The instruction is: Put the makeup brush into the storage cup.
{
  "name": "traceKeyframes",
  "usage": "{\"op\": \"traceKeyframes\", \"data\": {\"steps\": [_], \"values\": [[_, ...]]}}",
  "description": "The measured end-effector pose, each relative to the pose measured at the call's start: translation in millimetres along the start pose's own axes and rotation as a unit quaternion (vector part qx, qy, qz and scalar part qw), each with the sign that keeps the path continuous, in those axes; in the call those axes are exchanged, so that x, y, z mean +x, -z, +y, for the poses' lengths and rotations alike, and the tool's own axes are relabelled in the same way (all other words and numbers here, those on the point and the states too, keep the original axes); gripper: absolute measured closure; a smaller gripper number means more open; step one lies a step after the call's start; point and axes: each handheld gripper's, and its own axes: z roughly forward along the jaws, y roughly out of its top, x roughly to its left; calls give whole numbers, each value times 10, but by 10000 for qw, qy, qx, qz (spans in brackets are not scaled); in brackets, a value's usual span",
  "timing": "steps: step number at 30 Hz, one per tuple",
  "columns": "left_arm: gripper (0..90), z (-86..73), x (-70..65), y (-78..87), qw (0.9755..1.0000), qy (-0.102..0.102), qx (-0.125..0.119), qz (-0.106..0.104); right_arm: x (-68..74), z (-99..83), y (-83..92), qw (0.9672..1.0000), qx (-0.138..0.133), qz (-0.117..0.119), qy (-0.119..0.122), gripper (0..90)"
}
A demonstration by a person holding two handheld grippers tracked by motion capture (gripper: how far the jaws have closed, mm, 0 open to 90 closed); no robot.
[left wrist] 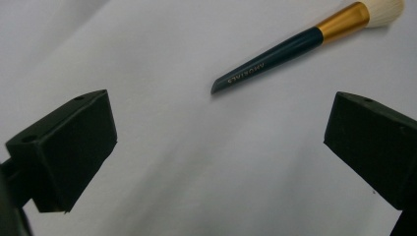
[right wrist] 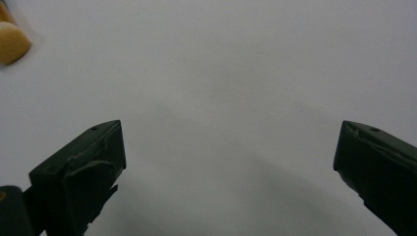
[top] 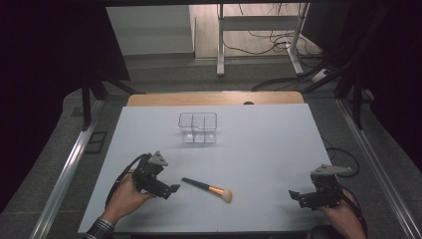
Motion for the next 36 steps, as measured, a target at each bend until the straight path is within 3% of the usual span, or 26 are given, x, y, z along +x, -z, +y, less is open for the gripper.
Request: {"op": "traceKeyframes", "data": {"steps": [16, 36], "values": [[0, 221, -46, -125, 9998, -103, 56, -160, 0, 0, -2, 10000, -17, 13, -17, 0], [0, 476, -186, -335, 9984, -398, 164, -374, 0, -5, -11, 10000, 25, 32, -9, 0]]}}
